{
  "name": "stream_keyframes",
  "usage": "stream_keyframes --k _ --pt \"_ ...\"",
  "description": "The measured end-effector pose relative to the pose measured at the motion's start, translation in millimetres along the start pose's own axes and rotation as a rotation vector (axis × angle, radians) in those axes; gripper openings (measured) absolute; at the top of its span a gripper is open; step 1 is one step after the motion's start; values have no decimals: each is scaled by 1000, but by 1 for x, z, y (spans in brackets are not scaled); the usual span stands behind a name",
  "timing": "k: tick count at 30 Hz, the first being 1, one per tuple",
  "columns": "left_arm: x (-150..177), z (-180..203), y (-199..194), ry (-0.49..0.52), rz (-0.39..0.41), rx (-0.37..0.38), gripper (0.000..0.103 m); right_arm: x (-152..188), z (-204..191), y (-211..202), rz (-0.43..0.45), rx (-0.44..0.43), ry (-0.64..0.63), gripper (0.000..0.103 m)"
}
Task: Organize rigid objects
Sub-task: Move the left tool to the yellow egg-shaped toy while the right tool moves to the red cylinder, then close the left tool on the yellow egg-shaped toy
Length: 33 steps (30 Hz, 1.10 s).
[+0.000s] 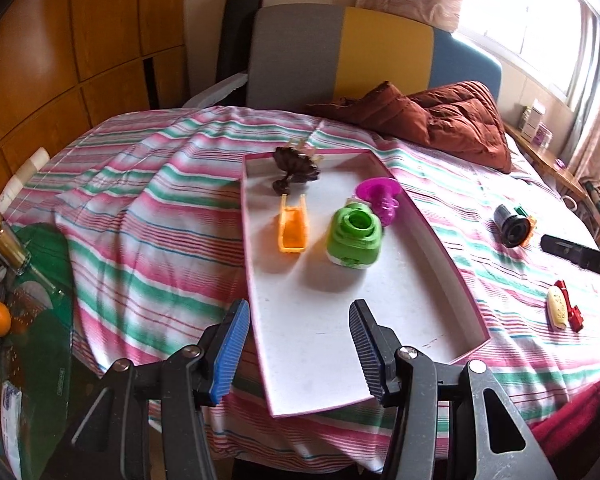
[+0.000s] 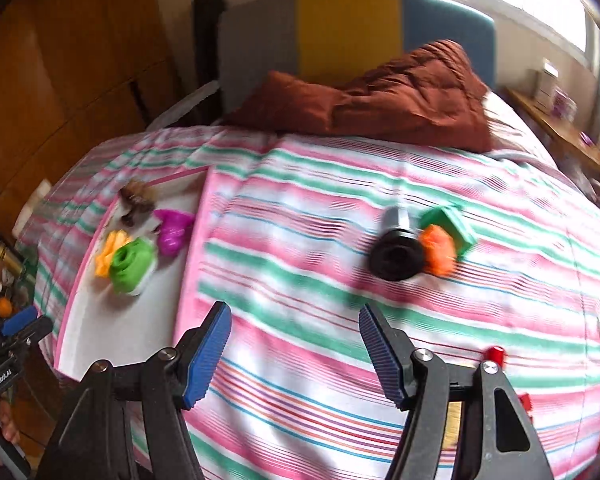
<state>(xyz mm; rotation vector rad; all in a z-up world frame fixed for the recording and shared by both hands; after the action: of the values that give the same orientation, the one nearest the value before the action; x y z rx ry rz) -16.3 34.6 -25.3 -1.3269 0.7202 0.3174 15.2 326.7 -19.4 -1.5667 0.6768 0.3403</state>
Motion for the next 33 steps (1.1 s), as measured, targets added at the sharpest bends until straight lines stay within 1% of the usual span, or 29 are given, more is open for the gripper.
stream_keyframes --k 6,11,13,14,17,18,20,22,24,27,30,33 --pt "-5 28 2 63 3 49 53 2 80 -25 20 86 196 67" --pt "-11 63 6 136 -15 127 53 18 147 -51 40 171 358 67" --pt "-12 83 7 170 -19 161 57 28 170 -58 42 194 422 67" --pt "-13 93 8 190 -20 181 60 34 181 -61 38 191 468 67" --pt "-13 127 11 246 -46 255 60 49 210 -63 45 109 619 67" --pt "-12 140 13 266 -54 279 60 53 215 -63 52 93 655 67" --pt "-9 166 17 313 -75 323 60 55 220 -68 95 76 693 67" --pt "-5 191 24 350 -109 368 60 55 221 -69 113 54 700 67" --pt "0 218 31 396 -138 398 60 54 220 -69 120 39 699 67" --pt "5 252 42 429 -184 456 60 56 223 -69 130 12 711 67" --pt "6 280 49 460 -207 496 63 58 227 -70 143 5 738 67" --pt "7 305 57 494 -224 518 67 59 228 -71 156 -4 751 67"
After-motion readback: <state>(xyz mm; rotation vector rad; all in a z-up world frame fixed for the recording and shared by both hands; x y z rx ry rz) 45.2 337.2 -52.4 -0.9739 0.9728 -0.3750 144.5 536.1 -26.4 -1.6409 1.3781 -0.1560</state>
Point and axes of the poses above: each gripper's, at about its wrist camera, not at the fingertips, and y roughly the way its jaws point, z to its right, x to its underside, the point moved 1 cm from there along y, roughly the way its jaws point, and after that the axes turned 1 degree about -z, right-handed, at the moved point
